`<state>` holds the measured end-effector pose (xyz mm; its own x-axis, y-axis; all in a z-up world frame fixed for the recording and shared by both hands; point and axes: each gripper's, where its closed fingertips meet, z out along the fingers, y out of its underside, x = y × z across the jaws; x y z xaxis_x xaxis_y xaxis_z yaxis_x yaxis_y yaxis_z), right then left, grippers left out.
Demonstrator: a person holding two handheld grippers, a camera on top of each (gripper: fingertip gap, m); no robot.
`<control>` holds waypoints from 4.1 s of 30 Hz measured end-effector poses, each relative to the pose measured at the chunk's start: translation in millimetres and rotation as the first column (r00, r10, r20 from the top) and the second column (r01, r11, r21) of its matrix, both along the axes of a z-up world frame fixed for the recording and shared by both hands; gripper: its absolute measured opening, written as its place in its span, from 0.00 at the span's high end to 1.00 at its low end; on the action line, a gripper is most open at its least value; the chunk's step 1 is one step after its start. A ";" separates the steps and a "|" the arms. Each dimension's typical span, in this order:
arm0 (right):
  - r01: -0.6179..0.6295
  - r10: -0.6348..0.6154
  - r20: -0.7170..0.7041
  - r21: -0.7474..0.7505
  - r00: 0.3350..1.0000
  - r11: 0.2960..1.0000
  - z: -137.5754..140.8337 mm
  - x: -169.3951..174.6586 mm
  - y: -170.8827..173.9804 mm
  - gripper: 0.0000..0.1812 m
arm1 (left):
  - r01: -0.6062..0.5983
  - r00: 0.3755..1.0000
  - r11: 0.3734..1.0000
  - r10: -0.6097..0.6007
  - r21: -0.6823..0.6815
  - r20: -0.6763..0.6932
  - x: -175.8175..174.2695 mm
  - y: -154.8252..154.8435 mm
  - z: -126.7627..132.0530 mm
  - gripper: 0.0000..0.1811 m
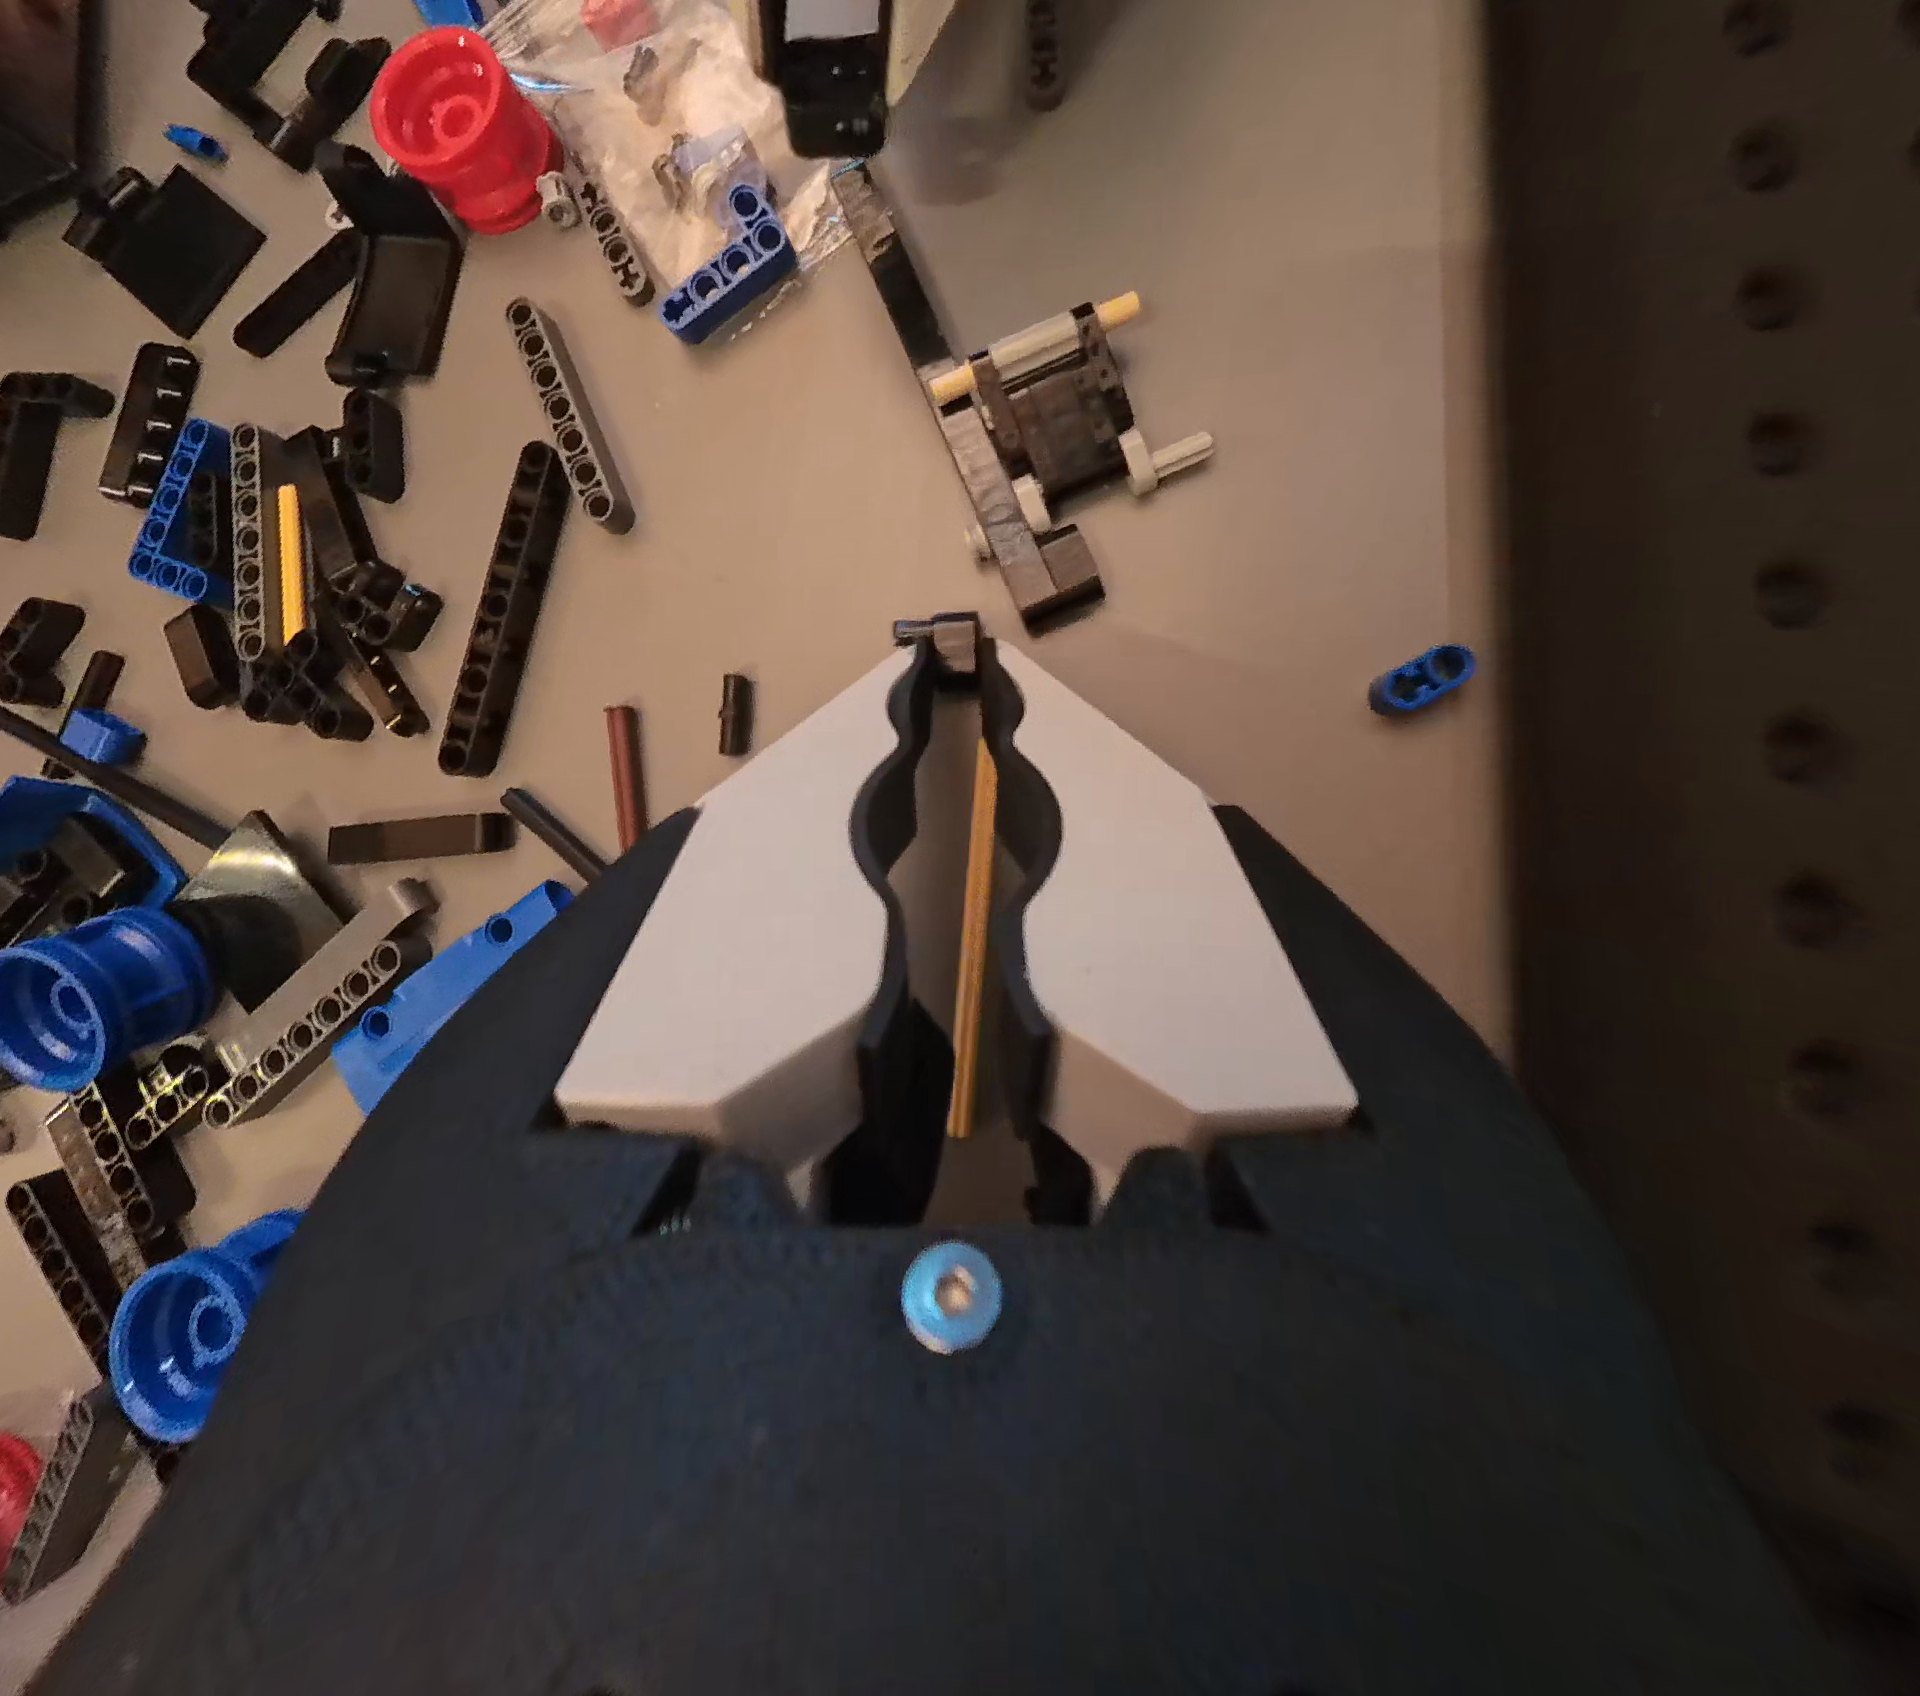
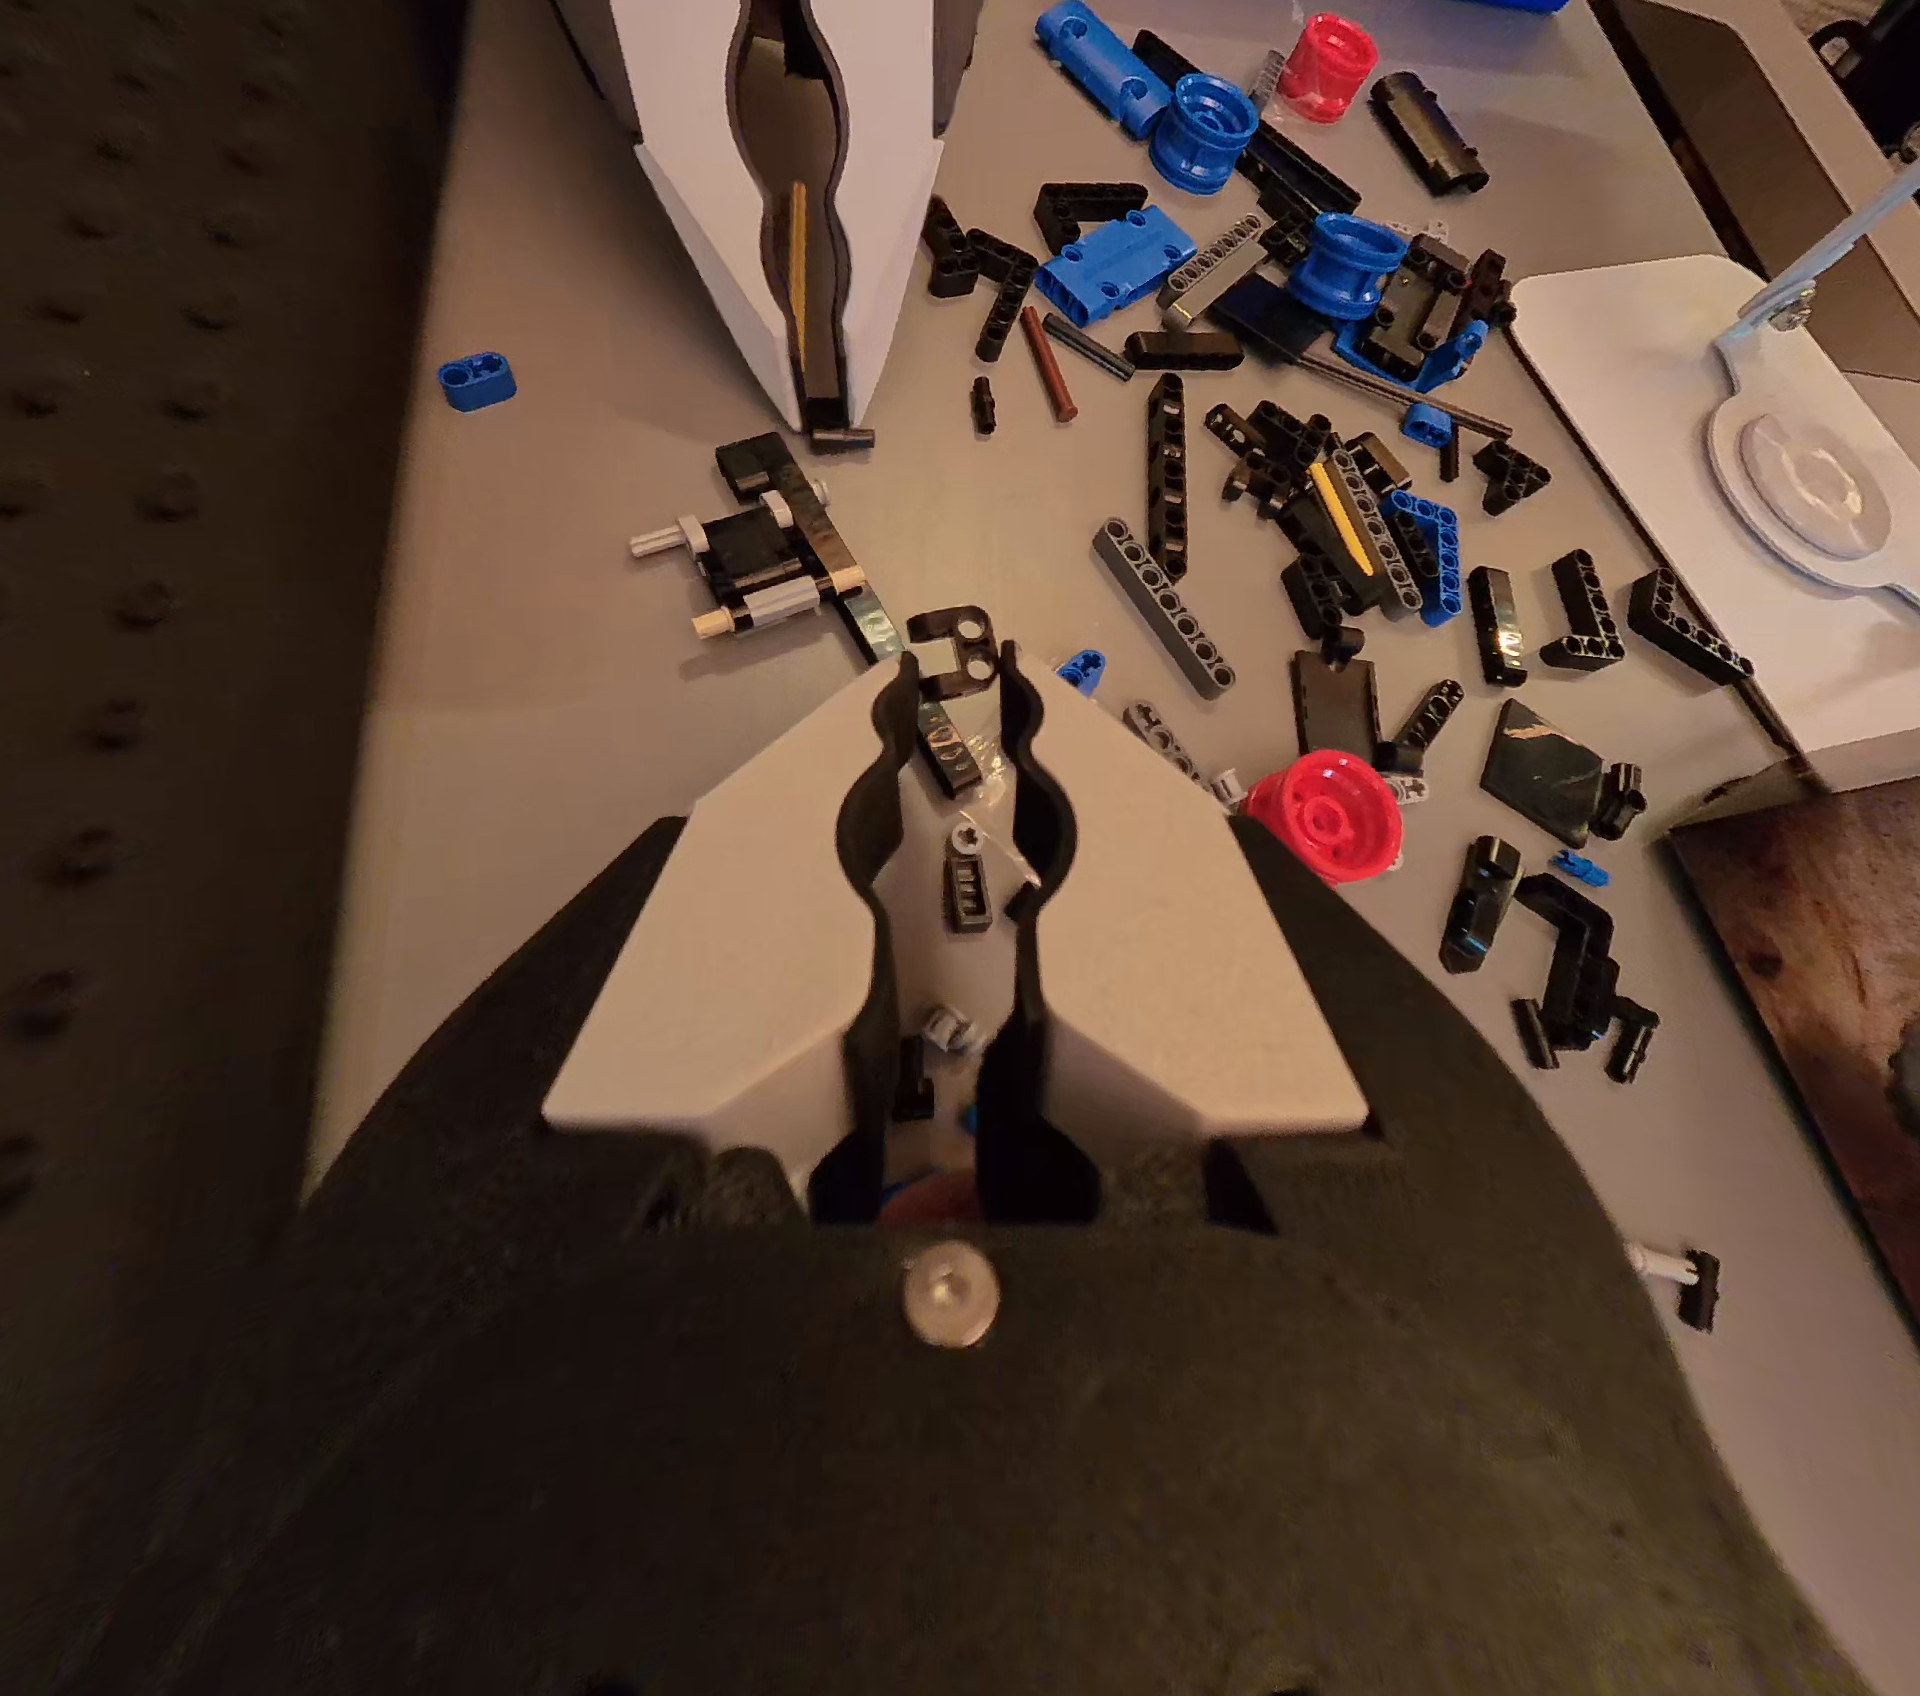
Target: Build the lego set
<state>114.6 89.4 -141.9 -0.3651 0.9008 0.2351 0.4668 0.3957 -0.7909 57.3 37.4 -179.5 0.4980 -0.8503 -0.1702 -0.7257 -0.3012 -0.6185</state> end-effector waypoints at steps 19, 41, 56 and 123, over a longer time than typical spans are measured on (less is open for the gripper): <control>0.028 -0.028 -0.004 -0.002 1.000 1.000 -1.8 -4.7 5.7 0.92 | 0.039 0.998 0.995 -0.035 -0.095 0.048 16.6 -19.9 -0.1 0.87; 0.035 -0.043 -0.224 -0.038 0.974 0.999 56.2 -36.4 -24.5 0.92 | -0.050 0.987 0.958 0.004 0.282 0.162 7.4 12.1 64.8 0.84; 0.151 -0.021 -0.365 0.331 0.931 0.931 73.9 -47.7 -31.5 0.93 | -0.130 0.827 0.986 0.049 0.106 0.559 22.5 15.8 99.8 0.88; 0.164 -0.007 -0.444 0.317 0.896 0.934 79.6 -52.4 -40.0 0.94 | -0.085 0.860 0.974 -0.034 0.209 0.510 11.2 10.8 103.5 0.98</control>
